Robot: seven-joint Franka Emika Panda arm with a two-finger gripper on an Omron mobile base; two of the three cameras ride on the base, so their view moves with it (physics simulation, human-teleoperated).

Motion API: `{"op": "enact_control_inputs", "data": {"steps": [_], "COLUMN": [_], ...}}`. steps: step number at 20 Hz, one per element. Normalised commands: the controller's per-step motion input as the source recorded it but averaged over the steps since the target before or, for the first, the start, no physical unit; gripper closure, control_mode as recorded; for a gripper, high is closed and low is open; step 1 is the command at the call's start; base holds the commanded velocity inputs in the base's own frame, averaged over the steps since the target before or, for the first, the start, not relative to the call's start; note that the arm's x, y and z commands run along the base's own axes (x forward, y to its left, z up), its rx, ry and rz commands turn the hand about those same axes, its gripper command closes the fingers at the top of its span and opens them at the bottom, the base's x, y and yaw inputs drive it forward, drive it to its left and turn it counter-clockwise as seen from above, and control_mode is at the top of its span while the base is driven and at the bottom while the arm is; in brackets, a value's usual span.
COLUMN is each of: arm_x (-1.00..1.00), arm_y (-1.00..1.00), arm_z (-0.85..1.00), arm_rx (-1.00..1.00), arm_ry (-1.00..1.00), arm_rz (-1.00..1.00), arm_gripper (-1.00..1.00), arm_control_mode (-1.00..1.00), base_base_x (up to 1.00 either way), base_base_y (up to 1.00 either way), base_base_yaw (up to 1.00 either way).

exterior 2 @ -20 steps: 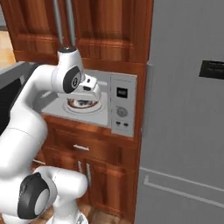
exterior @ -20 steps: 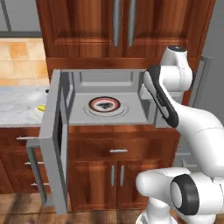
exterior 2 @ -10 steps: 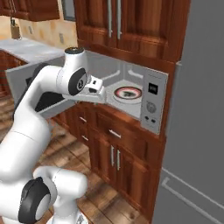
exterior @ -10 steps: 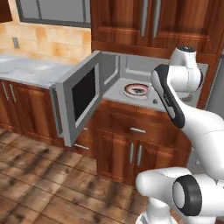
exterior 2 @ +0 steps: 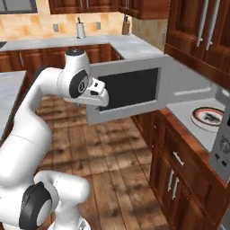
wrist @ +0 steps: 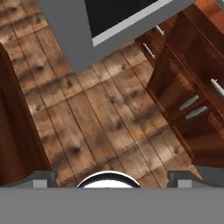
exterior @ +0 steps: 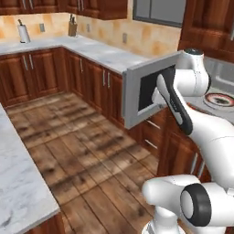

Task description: Pick the corn from the counter and place it in the microwave.

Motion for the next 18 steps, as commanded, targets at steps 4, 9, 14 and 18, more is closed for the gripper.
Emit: {"op": "enact_control_inputs", "data": {"steps": [4, 9, 14, 18], "arm_x": [0.00, 0.00, 0.00, 0.00], "arm_y": [0.00, 0.00, 0.00, 0.00], "arm_z": [0.00, 0.00, 0.00, 0.00], "arm_rx": [0.00, 0.00, 0.00, 0.00], "arm_ry": [0.00, 0.00, 0.00, 0.00], "arm_rz": [0.00, 0.00, 0.00, 0.00], "arm_gripper": [-1.00, -1.00, -1.00, -1.00], "arm_control_mode": [1.00, 1.00, 1.00, 1.00], "base_base_x": [-0.39, 0.01, 0.49, 0.88], "base_base_y": [0.00, 0.00, 0.10, 0.21], "base_base_yaw": [0.70, 0.57, 0.27, 0.00]}}
